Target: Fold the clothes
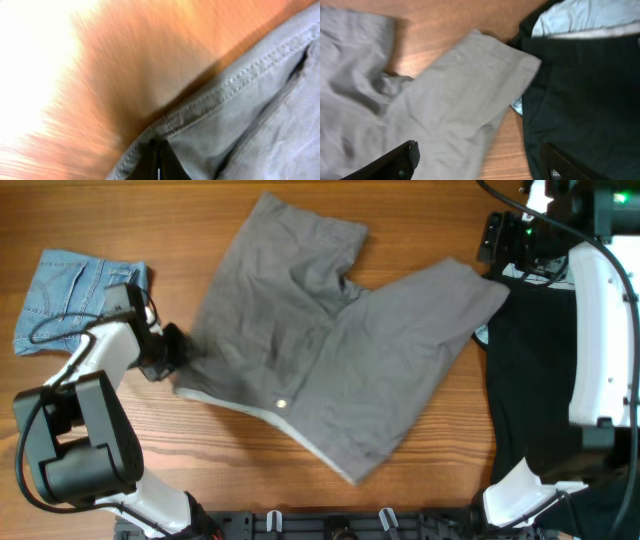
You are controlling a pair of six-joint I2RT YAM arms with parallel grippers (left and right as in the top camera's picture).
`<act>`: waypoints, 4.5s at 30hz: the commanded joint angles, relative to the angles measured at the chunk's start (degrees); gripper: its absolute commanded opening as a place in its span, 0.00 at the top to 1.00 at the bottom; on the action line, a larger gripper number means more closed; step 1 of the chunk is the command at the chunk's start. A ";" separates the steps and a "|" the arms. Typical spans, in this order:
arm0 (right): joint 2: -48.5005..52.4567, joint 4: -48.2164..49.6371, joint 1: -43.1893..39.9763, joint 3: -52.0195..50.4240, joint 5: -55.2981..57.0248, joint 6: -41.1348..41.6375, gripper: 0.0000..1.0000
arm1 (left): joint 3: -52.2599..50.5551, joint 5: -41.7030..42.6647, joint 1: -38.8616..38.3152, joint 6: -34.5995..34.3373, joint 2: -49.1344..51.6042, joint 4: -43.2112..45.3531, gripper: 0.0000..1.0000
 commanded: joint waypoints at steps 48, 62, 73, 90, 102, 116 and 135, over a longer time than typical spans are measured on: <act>13.51 39.17 -1.77 -38.18 -14.01 3.74 0.96 | 23.89 -10.25 -36.96 -5.27 -22.62 -46.18 0.37; 9.92 37.86 -1.68 -37.18 -16.39 1.95 0.94 | -26.75 16.39 -45.68 -26.64 -22.58 -14.93 0.41; 1.36 37.48 -1.77 -37.00 -10.29 1.92 0.95 | -26.43 12.85 -45.83 -27.17 -25.00 -15.17 0.96; -15.32 66.64 -1.01 -35.56 -16.17 2.67 0.96 | -8.11 -5.44 -56.04 -46.10 -51.78 -46.82 0.96; 10.91 91.91 11.80 -35.56 -21.75 7.85 0.95 | -8.17 -29.79 -42.80 -46.90 -35.74 -40.00 0.96; 9.66 54.34 4.02 -37.79 -23.50 -3.23 0.00 | -8.17 -17.75 -36.11 -16.04 -25.44 -18.16 0.04; 1.01 29.68 6.69 -40.35 -5.64 7.74 0.14 | -4.22 -12.68 -26.99 -4.66 -40.54 -25.94 0.04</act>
